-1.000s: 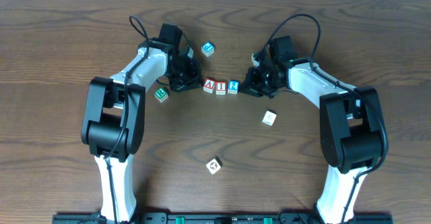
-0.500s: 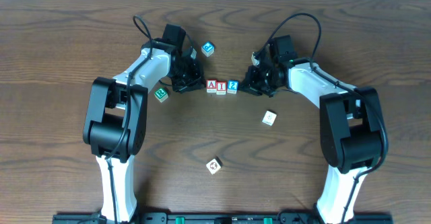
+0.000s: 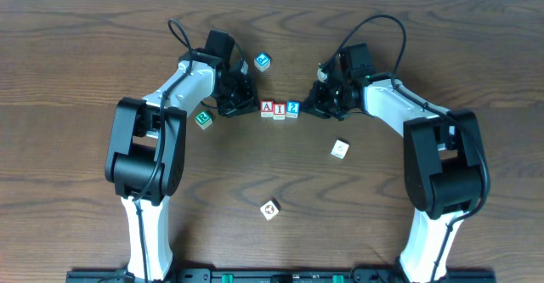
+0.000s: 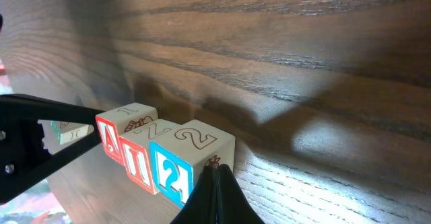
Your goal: Spell out Ai2
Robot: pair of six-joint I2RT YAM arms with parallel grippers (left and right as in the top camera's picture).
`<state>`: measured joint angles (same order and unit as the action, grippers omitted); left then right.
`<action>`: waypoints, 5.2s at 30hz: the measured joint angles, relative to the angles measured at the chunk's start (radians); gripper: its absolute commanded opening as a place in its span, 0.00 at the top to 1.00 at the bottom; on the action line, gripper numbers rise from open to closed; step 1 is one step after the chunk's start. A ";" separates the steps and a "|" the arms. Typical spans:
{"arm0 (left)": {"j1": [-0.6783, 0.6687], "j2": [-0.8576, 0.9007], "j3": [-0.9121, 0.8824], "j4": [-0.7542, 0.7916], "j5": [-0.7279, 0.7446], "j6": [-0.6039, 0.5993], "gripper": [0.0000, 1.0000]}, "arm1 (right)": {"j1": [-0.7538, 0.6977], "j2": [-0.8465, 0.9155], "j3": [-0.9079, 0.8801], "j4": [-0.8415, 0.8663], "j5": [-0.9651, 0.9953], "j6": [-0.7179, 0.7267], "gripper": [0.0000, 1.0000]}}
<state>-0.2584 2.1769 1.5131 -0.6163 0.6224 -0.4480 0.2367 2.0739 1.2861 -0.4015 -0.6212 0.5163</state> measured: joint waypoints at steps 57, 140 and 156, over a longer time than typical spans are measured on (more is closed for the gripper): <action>0.047 -0.523 -0.013 -0.087 -0.184 0.058 0.94 | -0.095 -0.171 0.441 -0.473 0.080 -0.323 0.99; 0.324 -2.164 -1.363 0.150 -0.550 0.456 0.05 | -0.094 -0.805 0.524 -1.079 0.233 -0.459 0.01; 0.324 -2.164 -1.363 0.150 -0.550 0.457 0.04 | -0.094 -0.805 0.524 -1.079 0.233 -0.459 0.01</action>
<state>0.0658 0.0128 0.1497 -0.4660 0.0719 0.0086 0.1425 1.2694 1.8103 -1.4803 -0.3885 0.0578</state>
